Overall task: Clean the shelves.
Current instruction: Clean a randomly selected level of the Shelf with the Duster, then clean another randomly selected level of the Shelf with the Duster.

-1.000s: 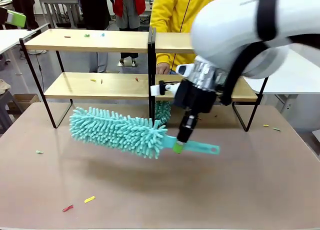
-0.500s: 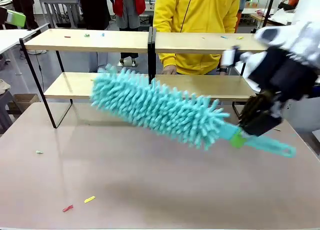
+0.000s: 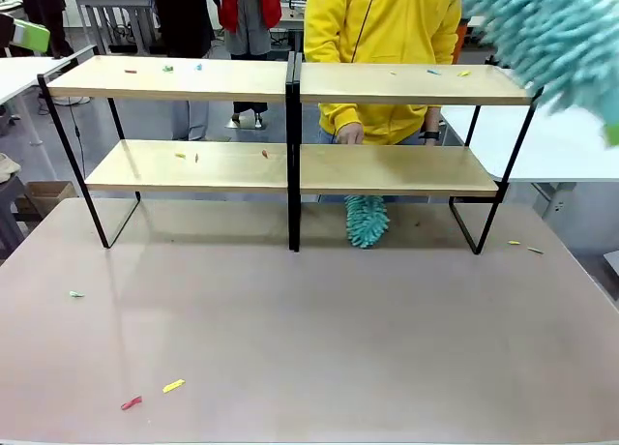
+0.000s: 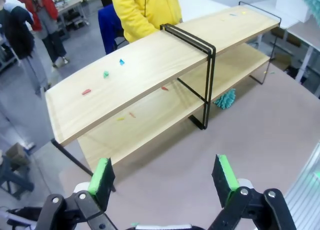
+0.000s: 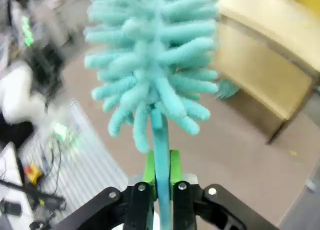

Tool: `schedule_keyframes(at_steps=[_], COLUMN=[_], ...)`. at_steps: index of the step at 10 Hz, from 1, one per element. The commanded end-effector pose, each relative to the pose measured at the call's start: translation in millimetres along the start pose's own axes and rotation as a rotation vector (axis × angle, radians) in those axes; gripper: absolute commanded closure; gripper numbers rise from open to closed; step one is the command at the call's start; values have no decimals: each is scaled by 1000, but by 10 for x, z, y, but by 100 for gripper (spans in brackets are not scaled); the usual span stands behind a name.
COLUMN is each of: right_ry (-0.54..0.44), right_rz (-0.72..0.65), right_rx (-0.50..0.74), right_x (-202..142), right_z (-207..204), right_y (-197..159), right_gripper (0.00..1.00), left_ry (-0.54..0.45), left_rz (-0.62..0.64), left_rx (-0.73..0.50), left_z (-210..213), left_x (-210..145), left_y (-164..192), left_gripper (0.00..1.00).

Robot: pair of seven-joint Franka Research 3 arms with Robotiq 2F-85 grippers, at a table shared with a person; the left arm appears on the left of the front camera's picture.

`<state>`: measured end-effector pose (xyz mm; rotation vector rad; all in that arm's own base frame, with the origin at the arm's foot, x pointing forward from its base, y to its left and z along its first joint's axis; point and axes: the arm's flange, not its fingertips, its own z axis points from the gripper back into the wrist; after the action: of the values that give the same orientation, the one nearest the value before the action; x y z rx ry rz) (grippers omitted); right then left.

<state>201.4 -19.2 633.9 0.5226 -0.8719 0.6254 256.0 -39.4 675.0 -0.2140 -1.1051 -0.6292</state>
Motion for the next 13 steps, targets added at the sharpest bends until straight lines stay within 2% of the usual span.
schedule_keyframes(at_steps=[1,2,3,4,13], right_ry=[-92,-80,7,-76,-76], right_rz=[-19,-38,-98,-52,-52], right_rx=[-106,-113,-159,-107,-107], right_x=[-526,-517,-500,-72,-72], right_z=[-140,-132,-333,280,280], right_y=[5,-52,-29,-155,-155], right_gripper=[88,88,88,88,88], left_ry=[-6,-6,-6,-6,-6], left_rz=[0,0,0,0,0], left_rx=[0,0,0,0,0], left_z=[-16,-16,-16,-16,-16], left_x=[-6,-6,-6,-6,-6], left_y=[11,11,11,11,11], left_gripper=[0,0,0,0,0])
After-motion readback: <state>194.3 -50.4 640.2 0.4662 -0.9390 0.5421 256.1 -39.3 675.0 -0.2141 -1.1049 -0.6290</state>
